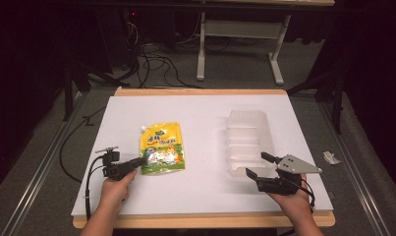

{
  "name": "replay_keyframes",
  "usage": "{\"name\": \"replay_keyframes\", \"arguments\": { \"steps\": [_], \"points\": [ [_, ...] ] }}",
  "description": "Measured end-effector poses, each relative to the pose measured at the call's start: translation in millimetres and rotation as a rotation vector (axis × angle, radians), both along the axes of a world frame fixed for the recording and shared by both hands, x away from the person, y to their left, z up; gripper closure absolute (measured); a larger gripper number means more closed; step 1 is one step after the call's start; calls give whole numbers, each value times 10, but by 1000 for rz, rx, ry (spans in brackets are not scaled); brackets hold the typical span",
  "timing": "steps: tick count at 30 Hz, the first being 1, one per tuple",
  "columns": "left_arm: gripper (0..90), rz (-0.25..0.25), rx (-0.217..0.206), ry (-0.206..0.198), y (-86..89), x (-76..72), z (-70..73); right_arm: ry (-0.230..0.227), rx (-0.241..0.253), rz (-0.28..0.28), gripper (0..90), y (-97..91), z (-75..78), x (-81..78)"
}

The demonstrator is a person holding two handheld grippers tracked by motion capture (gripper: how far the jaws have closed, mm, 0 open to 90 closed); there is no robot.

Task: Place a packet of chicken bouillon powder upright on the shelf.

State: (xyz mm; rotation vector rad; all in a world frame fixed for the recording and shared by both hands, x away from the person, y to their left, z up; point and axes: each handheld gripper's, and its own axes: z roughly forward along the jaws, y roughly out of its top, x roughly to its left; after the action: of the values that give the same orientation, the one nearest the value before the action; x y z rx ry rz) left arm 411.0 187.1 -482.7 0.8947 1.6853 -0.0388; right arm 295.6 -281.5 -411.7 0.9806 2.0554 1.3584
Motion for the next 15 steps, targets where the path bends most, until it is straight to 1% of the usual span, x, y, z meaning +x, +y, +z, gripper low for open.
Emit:
{"name": "replay_keyframes", "arguments": {
  "steps": [2, 3, 4, 5, 6, 7, 8, 9, 10, 11, 13, 15],
  "points": [
    [626, 1, 4, 2, 1, -3, -4, 0, 0, 0, 216, 1, 0, 0],
    [667, -2, 7, 2, -1, -7, -6, 0, 0, 0, 218, 0, -2, 2],
    [718, -8, 23, -9, -12, -19, -3, 3, -2, -1, 219, 1, -5, 4],
    [740, -12, 33, -14, -28, -26, 0, 3, -2, -1, 220, 1, -5, 5],
    [759, -12, 33, -14, -28, -26, 0, 3, -2, -1, 220, 1, -5, 5],
    [759, -21, 55, -29, -51, -39, 2, 3, -3, -1, 221, 1, -6, 5],
    [854, -28, 67, -39, -78, -48, 8, 3, -3, -3, 223, -2, -4, 1],
    [854, -42, 84, -46, -101, -56, 6, 3, -3, -3, 223, -2, -4, 1],
    [875, -59, 112, -61, -151, -71, 8, 4, 1, -4, 224, -2, -4, 0],
    [900, -79, 99, -85, -205, -93, 35, 2, -2, -5, 224, -7, -5, 3],
    [900, -78, 93, -81, -228, -94, 45, 4, -2, -8, 226, -10, -5, 2],
    [900, -73, 132, -112, -286, -104, 66, 3, -3, -8, 226, -12, -4, 2]
  ]
}}
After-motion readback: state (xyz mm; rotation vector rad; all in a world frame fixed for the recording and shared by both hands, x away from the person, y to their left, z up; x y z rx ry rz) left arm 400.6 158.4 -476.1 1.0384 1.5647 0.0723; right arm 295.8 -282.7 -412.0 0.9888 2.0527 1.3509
